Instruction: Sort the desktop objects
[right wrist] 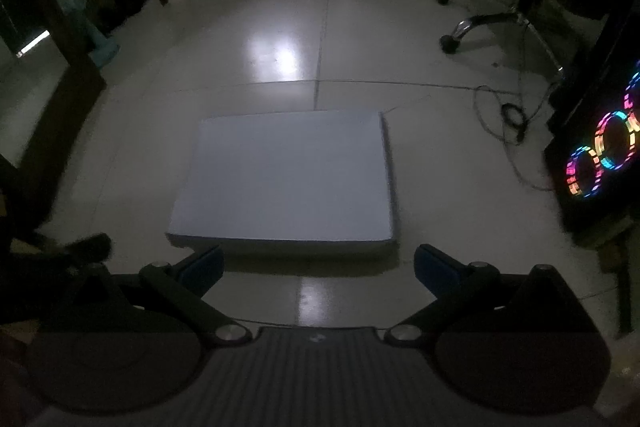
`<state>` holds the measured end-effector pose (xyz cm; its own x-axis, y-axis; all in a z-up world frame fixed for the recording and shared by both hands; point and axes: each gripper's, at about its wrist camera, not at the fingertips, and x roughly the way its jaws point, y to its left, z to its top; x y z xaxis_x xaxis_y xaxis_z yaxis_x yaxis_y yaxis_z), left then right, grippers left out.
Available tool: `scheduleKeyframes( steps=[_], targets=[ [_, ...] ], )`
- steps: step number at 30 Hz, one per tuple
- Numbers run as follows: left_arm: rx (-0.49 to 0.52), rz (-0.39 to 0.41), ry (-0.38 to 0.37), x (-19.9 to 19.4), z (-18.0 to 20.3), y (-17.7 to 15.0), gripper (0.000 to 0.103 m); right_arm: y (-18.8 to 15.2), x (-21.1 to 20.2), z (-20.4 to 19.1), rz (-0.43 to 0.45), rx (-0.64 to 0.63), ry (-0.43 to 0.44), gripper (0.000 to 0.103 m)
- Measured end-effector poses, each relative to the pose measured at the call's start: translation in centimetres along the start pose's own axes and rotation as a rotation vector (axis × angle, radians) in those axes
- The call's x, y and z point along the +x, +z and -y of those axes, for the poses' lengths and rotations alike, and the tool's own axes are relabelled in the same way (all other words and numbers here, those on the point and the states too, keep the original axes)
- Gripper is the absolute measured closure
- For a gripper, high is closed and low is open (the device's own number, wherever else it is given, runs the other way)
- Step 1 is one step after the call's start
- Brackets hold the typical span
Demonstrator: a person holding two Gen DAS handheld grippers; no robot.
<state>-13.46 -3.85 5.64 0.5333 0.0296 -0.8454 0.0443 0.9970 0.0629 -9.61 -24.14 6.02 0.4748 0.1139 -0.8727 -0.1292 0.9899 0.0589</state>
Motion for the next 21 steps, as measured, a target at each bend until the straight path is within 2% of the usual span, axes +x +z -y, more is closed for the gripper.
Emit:
scheduleKeyframes(
  steps=[5, 21],
  targets=[
    [-0.038, -0.024, -0.034, 0.4, -1.0, 0.1, 0.000, -0.4, 0.4, 0.3, -0.020, 0.023, -0.002, 0.000],
    [-0.038, -0.035, -0.072, 0.4, -0.9, -0.1, 0.000, -0.8, 1.0, -0.8, -0.064, 0.051, 0.029, 0.000]
  ],
)
